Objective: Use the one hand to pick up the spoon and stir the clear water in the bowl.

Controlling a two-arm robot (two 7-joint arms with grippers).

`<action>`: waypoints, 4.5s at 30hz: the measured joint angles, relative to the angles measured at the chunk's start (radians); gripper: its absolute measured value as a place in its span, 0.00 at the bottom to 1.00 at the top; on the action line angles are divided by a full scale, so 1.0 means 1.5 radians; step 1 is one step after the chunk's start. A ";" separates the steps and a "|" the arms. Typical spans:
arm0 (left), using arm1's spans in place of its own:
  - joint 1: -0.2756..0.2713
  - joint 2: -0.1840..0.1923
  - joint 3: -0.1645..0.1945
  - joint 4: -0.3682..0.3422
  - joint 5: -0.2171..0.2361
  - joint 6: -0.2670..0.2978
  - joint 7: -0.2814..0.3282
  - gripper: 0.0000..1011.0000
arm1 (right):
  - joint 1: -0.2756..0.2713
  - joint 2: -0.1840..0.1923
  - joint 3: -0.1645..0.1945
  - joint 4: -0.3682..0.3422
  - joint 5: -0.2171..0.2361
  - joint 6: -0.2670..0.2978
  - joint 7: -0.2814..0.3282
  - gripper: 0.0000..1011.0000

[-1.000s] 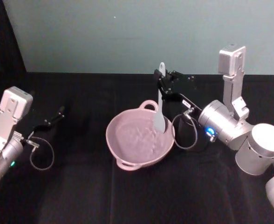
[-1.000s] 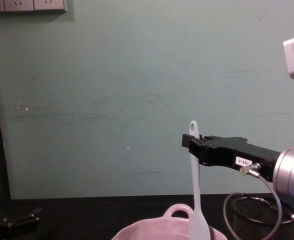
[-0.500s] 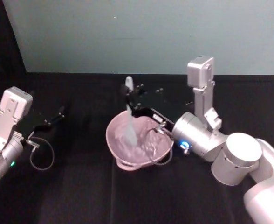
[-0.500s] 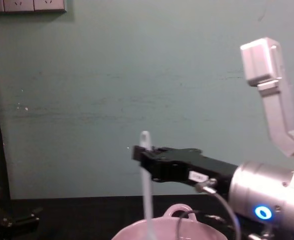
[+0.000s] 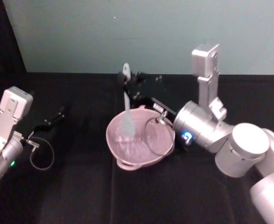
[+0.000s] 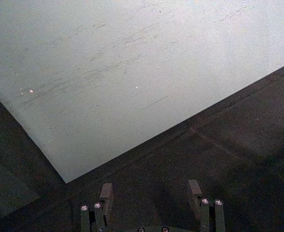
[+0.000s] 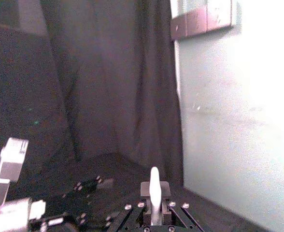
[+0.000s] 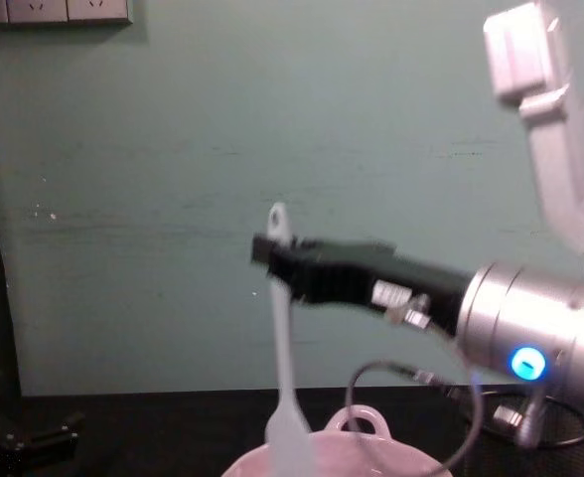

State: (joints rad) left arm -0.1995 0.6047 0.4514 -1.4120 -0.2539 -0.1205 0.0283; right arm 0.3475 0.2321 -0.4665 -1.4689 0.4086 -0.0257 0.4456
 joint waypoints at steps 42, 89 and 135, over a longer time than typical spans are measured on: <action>0.000 0.000 0.000 0.000 0.000 0.000 0.000 1.00 | -0.080 0.181 0.148 -0.181 0.116 0.107 -0.100 0.11; 0.000 0.000 0.000 0.000 0.000 0.000 0.000 1.00 | -0.138 0.077 0.228 0.034 0.350 0.043 -0.082 0.54; 0.000 0.000 0.000 0.000 0.000 0.000 0.000 1.00 | -0.101 0.228 0.070 0.033 -0.003 0.063 -0.296 0.99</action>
State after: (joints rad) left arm -0.1995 0.6047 0.4514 -1.4120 -0.2539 -0.1205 0.0283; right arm 0.1952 0.5738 -0.3618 -1.4190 0.4034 0.0685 0.0013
